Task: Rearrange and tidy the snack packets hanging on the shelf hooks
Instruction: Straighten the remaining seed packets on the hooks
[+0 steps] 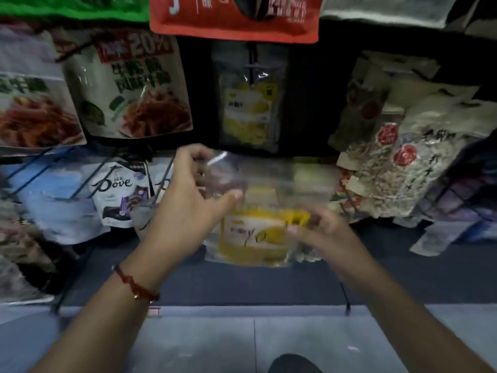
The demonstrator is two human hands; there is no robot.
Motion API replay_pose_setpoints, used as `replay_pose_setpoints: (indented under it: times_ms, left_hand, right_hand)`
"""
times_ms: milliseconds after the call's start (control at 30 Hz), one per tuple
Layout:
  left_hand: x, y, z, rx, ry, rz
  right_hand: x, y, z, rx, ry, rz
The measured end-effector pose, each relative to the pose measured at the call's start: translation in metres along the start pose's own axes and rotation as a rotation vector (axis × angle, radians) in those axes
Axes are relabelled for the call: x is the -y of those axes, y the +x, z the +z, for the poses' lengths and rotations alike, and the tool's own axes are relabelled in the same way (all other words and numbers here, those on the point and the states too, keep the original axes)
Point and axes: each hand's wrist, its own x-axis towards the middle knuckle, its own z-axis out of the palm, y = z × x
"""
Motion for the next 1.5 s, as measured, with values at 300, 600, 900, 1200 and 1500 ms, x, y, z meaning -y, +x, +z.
replay_pose_setpoints:
  times_ms: [300, 600, 900, 1200, 1500]
  left_hand:
    - [0.072, -0.035, 0.050, 0.688, 0.769, 0.009]
    - [0.128, -0.041, 0.051, 0.543, 0.608, 0.002]
    - [0.132, -0.028, 0.060, 0.435, 0.677, 0.158]
    - [0.127, -0.033, 0.054, 0.404, 0.633, 0.102]
    - [0.128, -0.040, 0.053, 0.356, 0.618, 0.128]
  right_hand:
    - [-0.141, -0.045, -0.006, -0.005, -0.062, 0.254]
    - [-0.122, -0.005, -0.027, -0.013, -0.186, 0.125]
    - [-0.062, 0.070, -0.038, -0.121, -0.978, -0.162]
    - [-0.084, 0.076, -0.028, -0.470, -1.168, -0.472]
    - [-0.084, 0.049, -0.022, -0.460, -0.823, -0.466]
